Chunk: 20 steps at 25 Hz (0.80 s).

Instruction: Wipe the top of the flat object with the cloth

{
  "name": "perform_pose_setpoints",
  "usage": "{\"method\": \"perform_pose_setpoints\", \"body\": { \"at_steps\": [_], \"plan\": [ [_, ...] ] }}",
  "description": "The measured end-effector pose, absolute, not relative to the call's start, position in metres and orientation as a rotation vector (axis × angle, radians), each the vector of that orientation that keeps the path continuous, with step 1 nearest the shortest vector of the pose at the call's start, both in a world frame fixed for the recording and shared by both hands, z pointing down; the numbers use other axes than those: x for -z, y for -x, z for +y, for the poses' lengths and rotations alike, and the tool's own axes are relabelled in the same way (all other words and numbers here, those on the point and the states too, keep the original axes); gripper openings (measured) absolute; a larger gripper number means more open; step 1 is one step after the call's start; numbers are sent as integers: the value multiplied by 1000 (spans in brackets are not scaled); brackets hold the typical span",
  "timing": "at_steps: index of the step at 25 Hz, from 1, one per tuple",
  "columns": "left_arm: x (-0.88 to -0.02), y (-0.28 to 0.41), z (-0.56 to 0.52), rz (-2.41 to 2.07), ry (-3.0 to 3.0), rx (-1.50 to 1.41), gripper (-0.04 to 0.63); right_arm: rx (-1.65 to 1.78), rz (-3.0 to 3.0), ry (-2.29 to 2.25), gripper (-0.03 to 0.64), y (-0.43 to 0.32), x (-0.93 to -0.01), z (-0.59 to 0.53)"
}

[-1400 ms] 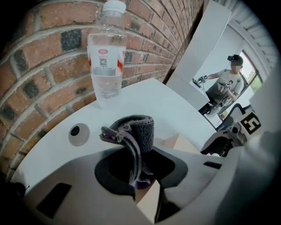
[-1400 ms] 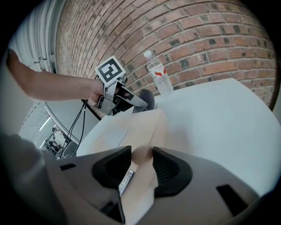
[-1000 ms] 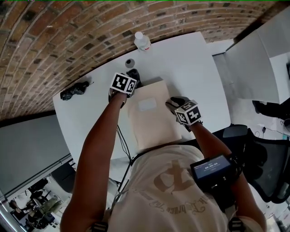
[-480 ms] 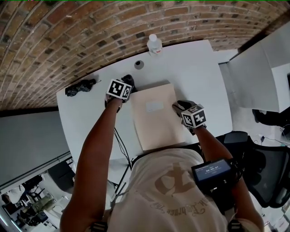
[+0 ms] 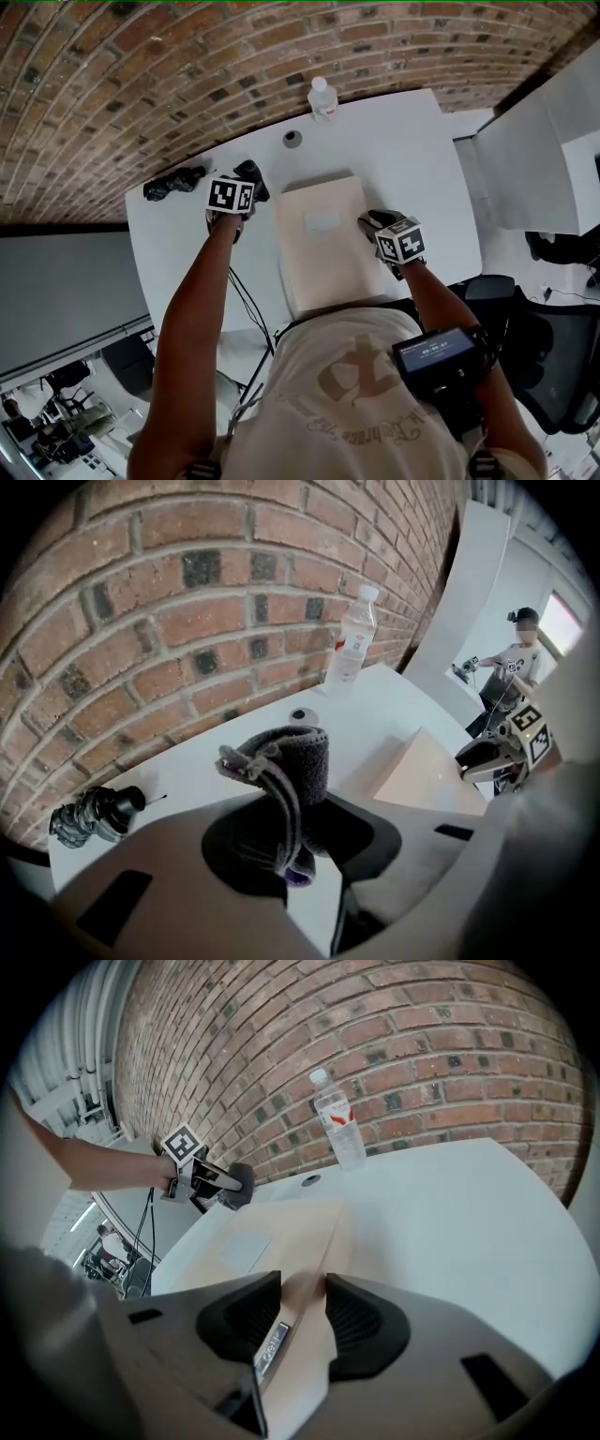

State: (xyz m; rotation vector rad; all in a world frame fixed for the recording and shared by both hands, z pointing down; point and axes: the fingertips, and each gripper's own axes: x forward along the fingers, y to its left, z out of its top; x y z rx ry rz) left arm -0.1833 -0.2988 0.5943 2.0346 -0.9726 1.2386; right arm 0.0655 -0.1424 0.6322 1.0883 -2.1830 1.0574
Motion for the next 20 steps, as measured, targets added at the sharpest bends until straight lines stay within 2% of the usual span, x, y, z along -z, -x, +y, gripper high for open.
{"method": "perform_pose_setpoints", "body": {
  "at_steps": [4,9,15,20],
  "plan": [
    [-570,149,-294,-918,-2086,-1108,100,-1064,-2195,-1097,163,-65,-632,-143],
    [-557,70,-274,-738,-2138,-968,100,-1045,-2205,-1111,163,-63,-632,-143],
    [-568,-25,-246,-530,-2210,-965,100,-1064,-2216,-1116,163,-62,-632,-145],
    [-582,-70,-234,-453,-2192,-986,100,-1083,-2222,-1126,163,-63,-631,-144]
  ]
}}
